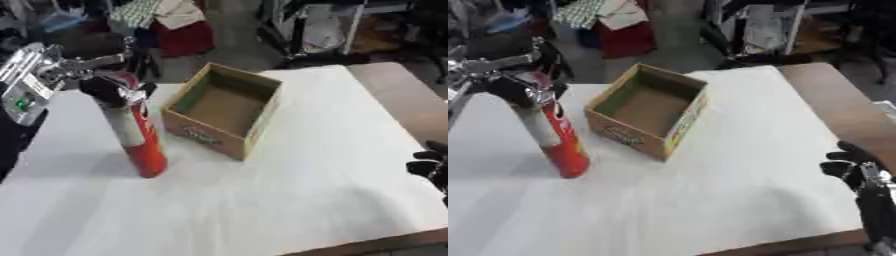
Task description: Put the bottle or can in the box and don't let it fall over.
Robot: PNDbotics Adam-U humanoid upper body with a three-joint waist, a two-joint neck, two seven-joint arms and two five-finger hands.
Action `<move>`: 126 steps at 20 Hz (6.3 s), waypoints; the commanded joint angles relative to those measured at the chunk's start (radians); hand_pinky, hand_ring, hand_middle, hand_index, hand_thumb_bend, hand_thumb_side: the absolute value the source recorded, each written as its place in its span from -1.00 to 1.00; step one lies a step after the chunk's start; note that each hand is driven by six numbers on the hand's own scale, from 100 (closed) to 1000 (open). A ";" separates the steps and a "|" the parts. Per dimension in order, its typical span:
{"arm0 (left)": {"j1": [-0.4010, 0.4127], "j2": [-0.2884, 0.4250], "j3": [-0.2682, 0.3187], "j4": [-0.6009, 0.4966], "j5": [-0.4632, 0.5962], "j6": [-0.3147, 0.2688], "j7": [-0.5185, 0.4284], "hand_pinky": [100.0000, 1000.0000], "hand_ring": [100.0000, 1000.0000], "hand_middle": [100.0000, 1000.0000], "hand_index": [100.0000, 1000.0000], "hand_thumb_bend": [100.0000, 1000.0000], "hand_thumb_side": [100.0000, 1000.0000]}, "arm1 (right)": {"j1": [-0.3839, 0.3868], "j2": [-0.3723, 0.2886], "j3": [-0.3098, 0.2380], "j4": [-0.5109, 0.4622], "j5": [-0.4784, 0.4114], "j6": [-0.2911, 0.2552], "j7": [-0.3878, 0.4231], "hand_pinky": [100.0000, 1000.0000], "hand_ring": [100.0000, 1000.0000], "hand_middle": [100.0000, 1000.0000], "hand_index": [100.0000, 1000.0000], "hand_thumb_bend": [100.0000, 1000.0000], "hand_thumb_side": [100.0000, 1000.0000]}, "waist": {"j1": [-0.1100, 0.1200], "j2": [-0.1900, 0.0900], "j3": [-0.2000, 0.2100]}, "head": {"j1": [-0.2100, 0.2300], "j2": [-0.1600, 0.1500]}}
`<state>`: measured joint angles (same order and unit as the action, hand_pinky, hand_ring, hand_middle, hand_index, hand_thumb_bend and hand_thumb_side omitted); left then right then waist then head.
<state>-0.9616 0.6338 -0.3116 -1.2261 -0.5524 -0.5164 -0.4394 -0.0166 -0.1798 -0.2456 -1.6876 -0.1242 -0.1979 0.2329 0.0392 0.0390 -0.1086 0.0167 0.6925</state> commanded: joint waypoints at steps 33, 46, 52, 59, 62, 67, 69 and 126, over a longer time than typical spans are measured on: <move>0.014 0.039 0.071 0.139 0.023 -0.002 0.057 0.73 0.87 0.94 1.00 0.34 1.00 | -0.011 -0.011 -0.004 -0.011 0.000 -0.001 0.001 0.40 0.24 0.21 0.60 -1.00 0.66 | -0.002 -0.007 0.001 | -0.013 -0.009; 0.019 -0.022 0.070 0.228 -0.065 -0.031 0.108 0.72 0.85 0.91 1.00 0.30 1.00 | -0.015 -0.009 -0.001 -0.012 -0.002 -0.001 0.003 0.40 0.24 0.21 0.60 -1.00 0.66 | -0.004 -0.005 -0.008 | -0.019 -0.008; 0.017 -0.038 0.070 0.247 -0.088 -0.036 0.110 0.72 0.83 0.90 1.00 0.28 1.00 | -0.017 -0.008 -0.001 -0.012 -0.003 -0.001 0.004 0.40 0.24 0.21 0.60 -1.00 0.66 | -0.004 -0.004 -0.012 | -0.021 -0.009; 0.020 -0.053 0.084 0.283 -0.131 -0.034 0.112 0.71 0.81 0.87 1.00 0.24 1.00 | -0.021 -0.006 0.001 -0.012 -0.004 -0.001 0.006 0.40 0.24 0.21 0.60 -1.00 0.66 | -0.006 -0.001 -0.018 | -0.024 -0.011; 0.021 -0.057 0.088 0.297 -0.146 -0.039 0.116 0.71 0.80 0.85 1.00 0.24 1.00 | -0.022 -0.006 0.002 -0.012 -0.004 0.000 0.007 0.40 0.24 0.21 0.60 -1.00 0.66 | -0.006 -0.001 -0.019 | -0.025 -0.011; 0.026 -0.063 0.087 0.311 -0.162 -0.049 0.112 0.70 0.77 0.81 1.00 0.22 1.00 | -0.024 -0.005 0.002 -0.012 -0.004 0.000 0.008 0.40 0.24 0.21 0.60 -1.00 0.66 | -0.007 0.000 -0.020 | -0.029 -0.011; 0.029 -0.066 0.085 0.315 -0.170 -0.052 0.108 0.69 0.74 0.78 1.00 0.13 1.00 | -0.024 -0.005 0.002 -0.012 -0.004 0.000 0.008 0.40 0.24 0.21 0.60 -1.00 0.66 | -0.007 0.001 -0.020 | -0.030 -0.012; -0.081 -0.167 0.118 0.233 -0.353 -0.071 0.466 0.94 0.97 0.94 1.00 0.14 1.00 | -0.088 0.010 0.049 -0.027 -0.007 0.011 0.052 0.40 0.24 0.21 0.60 -1.00 0.65 | 0.010 0.022 -0.140 | 0.023 -0.042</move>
<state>-1.0215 0.4440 -0.2085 -0.9803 -0.9125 -0.5741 0.0210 -0.0952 -0.1622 -0.1964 -1.6914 -0.1297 -0.1865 0.2836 0.0536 0.0704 -0.2491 0.0425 0.6608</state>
